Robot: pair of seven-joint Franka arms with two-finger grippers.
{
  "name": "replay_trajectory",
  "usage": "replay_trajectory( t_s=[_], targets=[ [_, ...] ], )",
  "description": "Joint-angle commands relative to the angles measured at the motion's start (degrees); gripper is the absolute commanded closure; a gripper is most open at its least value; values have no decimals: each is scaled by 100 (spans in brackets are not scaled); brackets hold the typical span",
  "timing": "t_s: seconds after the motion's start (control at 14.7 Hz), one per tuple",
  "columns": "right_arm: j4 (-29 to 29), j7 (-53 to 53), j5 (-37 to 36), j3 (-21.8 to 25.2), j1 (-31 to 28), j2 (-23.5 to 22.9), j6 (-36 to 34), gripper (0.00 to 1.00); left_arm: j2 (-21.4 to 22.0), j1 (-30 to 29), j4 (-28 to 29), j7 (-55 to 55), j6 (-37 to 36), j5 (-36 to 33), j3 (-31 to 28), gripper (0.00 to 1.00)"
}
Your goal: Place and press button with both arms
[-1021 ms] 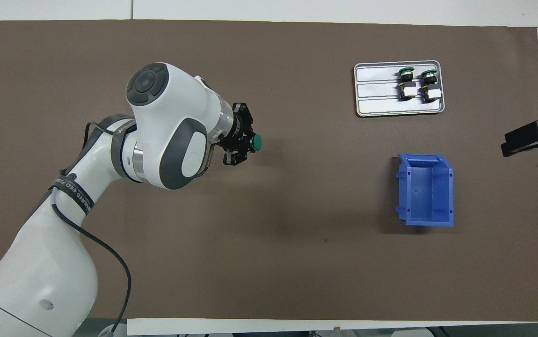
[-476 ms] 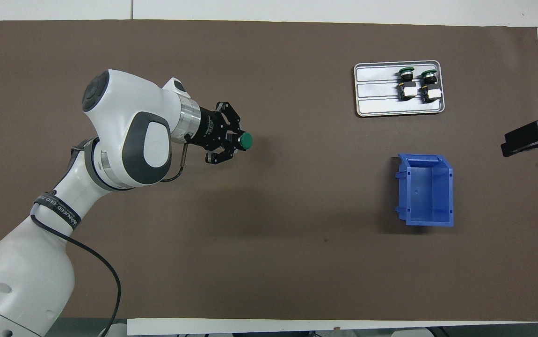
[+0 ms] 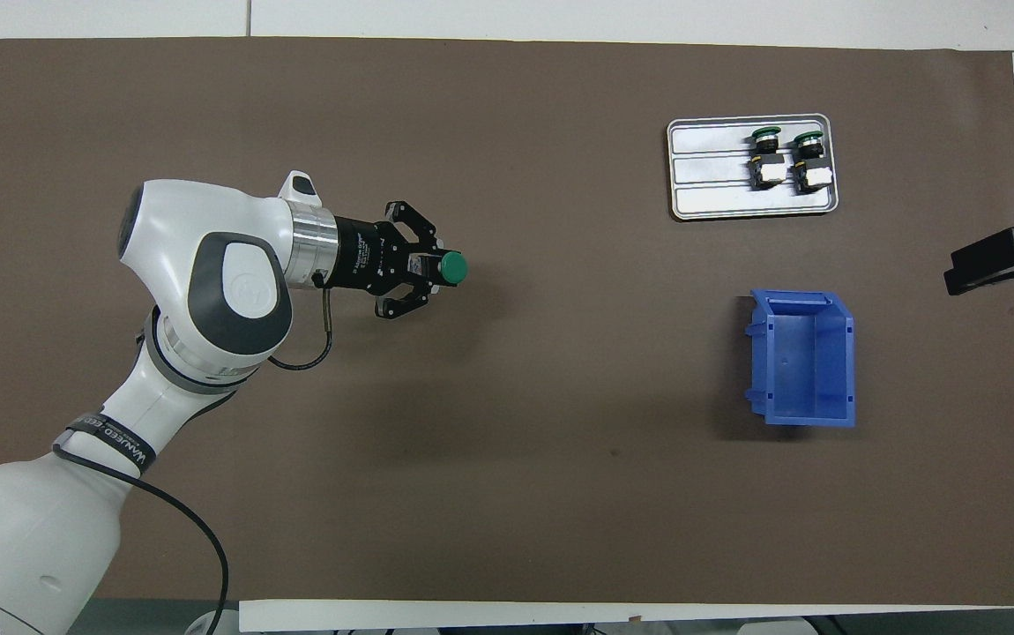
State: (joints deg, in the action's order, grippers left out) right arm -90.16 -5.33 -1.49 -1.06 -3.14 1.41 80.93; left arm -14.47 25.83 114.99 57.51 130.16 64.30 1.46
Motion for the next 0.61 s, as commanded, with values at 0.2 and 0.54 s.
replay_trajectory(
  t_s=[0.2, 0.54],
  targets=[
    [-151, 76, 61, -17, -20, 131, 2, 1, 138, -245, 585, -1266, 89, 1538, 29, 95],
    [-151, 76, 61, -17, -20, 131, 2, 1, -3, -422, 718, -1821, -131, 2786, 38, 95]
  ],
)
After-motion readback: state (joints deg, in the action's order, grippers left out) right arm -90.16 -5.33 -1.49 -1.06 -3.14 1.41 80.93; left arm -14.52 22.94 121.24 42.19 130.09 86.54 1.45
